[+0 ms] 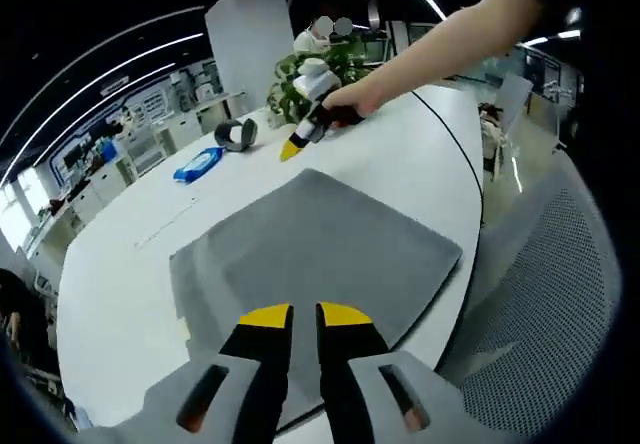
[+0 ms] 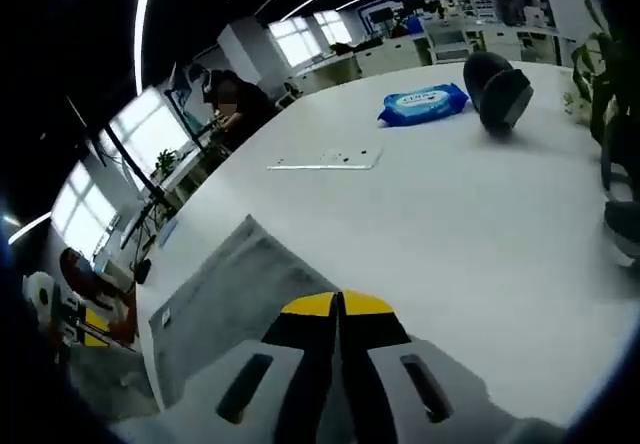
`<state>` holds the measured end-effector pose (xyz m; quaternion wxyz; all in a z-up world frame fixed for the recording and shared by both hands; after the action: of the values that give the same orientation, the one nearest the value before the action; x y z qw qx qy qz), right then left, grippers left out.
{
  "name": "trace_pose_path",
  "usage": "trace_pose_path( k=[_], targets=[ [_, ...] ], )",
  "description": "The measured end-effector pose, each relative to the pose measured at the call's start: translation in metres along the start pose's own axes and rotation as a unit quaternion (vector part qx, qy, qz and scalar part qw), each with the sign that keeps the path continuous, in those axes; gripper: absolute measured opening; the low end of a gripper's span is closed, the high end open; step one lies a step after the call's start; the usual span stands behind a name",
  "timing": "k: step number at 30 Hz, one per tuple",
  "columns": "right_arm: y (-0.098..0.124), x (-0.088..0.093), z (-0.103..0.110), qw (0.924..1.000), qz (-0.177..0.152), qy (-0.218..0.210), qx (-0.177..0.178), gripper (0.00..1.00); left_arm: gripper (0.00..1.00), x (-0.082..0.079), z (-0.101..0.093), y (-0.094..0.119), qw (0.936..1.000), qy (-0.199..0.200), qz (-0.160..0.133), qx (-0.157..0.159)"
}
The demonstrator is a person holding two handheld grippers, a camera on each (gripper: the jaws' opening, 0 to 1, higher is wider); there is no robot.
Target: Fold the towel on the table until its edges align and the towel forms a compact rectangular stack.
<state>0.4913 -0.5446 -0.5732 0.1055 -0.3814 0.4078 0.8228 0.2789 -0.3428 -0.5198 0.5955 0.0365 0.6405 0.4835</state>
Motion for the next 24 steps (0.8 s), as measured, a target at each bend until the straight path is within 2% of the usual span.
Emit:
trace_pose_path(
  k=[2,5,8,10,11,13,14,15,16,17,19,20,21,22,23,24],
  targets=[
    [0.003,0.004,-0.001,0.9996,0.015,0.023,0.005,0.0,0.04,-0.01,-0.013,-0.012,0.9994,-0.021,-0.002,0.028],
    [0.004,0.016,-0.003,0.9939,0.062,0.09,0.016,0.0,0.01,-0.023,-0.038,-0.031,0.9967,-0.024,-0.009,0.077],
    [0.0,0.029,0.006,0.9895,0.096,0.108,0.011,0.0,0.01,-0.023,-0.056,-0.054,0.9932,-0.056,0.017,0.101],
    [-0.003,0.04,0.011,0.9815,0.13,0.141,0.007,0.0,0.01,-0.022,-0.069,-0.071,0.9909,-0.067,0.029,0.113],
    [-0.005,0.044,0.005,0.9774,0.143,0.155,0.006,0.0,0.01,-0.022,-0.074,-0.076,0.9904,-0.065,0.034,0.117],
    [-0.008,0.053,0.004,0.9614,0.185,0.204,0.012,0.0,0.01,-0.02,-0.086,-0.089,0.9895,-0.06,0.041,0.125],
    [-0.009,0.057,0.005,0.9539,0.2,0.224,0.013,0.0,0.01,-0.018,-0.092,-0.094,0.9891,-0.056,0.046,0.128],
    [-0.011,0.06,0.004,0.9429,0.219,0.251,0.014,0.0,0.01,-0.015,-0.099,-0.1,0.9885,-0.056,0.051,0.131],
    [-0.013,0.063,0.003,0.9363,0.228,0.267,0.015,0.0,0.01,-0.011,-0.103,-0.103,0.9875,-0.058,0.061,0.133],
    [-0.015,0.068,0.001,0.9254,0.245,0.289,0.016,0.0,0.01,-0.003,-0.107,-0.109,0.9863,-0.071,0.075,0.128],
    [-0.017,0.076,-0.001,0.9129,0.262,0.313,0.019,0.0,0.01,0.007,-0.112,-0.114,0.9824,-0.103,0.098,0.122],
    [-0.02,0.069,0.001,0.911,0.238,0.336,0.017,0.0,0.01,0.013,-0.114,-0.117,0.9775,-0.136,0.11,0.118],
    [-0.019,0.071,0.002,0.9136,0.246,0.323,0.02,0.0,0.01,0.017,-0.115,-0.118,0.9769,-0.137,0.116,0.116],
    [-0.019,0.07,0.001,0.9111,0.249,0.328,0.021,0.0,0.01,0.022,-0.118,-0.121,0.9786,-0.124,0.119,0.113],
    [-0.019,0.07,0.0,0.9066,0.25,0.339,0.019,0.0,0.01,0.015,-0.116,-0.12,0.9826,-0.124,0.095,0.1],
    [-0.019,0.069,-0.001,0.8995,0.251,0.357,0.015,0.0,0.01,0.016,-0.117,-0.117,0.9809,-0.128,0.107,0.101]
  ],
)
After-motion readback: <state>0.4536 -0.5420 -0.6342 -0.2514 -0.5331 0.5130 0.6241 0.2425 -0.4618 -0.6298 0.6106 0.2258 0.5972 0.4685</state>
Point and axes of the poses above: the point that each gripper's makers call its tool centre point, and the gripper's own axes: y roughly backward along the fingers, z roughly to its left, x roughly out of its underside, the point moved 3 cm from there along y, roughly backward along the fingers, and after that the axes turned 4 degrees about y, right-handed, at the moved point
